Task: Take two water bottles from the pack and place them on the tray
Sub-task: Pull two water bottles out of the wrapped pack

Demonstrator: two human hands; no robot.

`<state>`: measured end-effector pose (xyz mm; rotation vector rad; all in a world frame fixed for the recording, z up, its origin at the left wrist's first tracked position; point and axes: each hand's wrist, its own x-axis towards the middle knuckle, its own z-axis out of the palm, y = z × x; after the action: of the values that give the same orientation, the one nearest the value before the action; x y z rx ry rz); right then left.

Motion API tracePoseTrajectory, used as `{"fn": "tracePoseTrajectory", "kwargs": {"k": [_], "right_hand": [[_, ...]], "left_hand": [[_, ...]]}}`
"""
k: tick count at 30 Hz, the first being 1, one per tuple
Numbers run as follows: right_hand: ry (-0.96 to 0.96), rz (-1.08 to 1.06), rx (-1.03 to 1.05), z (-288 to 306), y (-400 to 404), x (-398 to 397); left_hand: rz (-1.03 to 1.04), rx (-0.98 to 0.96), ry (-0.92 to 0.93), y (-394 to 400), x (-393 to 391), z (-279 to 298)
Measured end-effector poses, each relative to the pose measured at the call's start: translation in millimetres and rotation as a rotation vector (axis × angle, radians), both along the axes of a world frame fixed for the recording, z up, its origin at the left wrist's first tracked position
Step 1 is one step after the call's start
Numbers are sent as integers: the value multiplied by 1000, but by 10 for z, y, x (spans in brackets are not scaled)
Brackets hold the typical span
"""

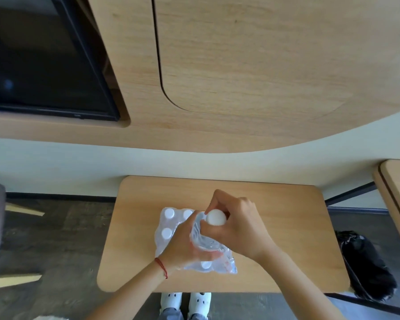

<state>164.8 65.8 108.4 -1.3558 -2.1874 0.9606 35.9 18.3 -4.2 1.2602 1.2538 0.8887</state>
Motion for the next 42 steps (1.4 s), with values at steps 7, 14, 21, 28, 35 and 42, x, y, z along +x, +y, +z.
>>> {"fn": "tracePoseTrajectory", "kwargs": {"k": [7, 14, 21, 28, 35, 42], "right_hand": [[490, -157, -472, -704, 62, 112], [-286, 63, -515, -2335, -59, -160], [-196, -53, -416, -2717, -206, -333], [-9, -223, -396, -2471, -182, -188], [206, -313, -199, -1434, -274, 173], [611, -518, 9, 42, -264, 483]], "left_hand": [[138, -8, 2, -123, -282, -55], [205, -26, 55, -128, -462, -78], [253, -80, 2, -120, -506, -211], [248, -119, -54, -95, -575, -164], [236, -124, -89, -19, -682, 126], [114, -47, -92, 172, -591, 627]]}}
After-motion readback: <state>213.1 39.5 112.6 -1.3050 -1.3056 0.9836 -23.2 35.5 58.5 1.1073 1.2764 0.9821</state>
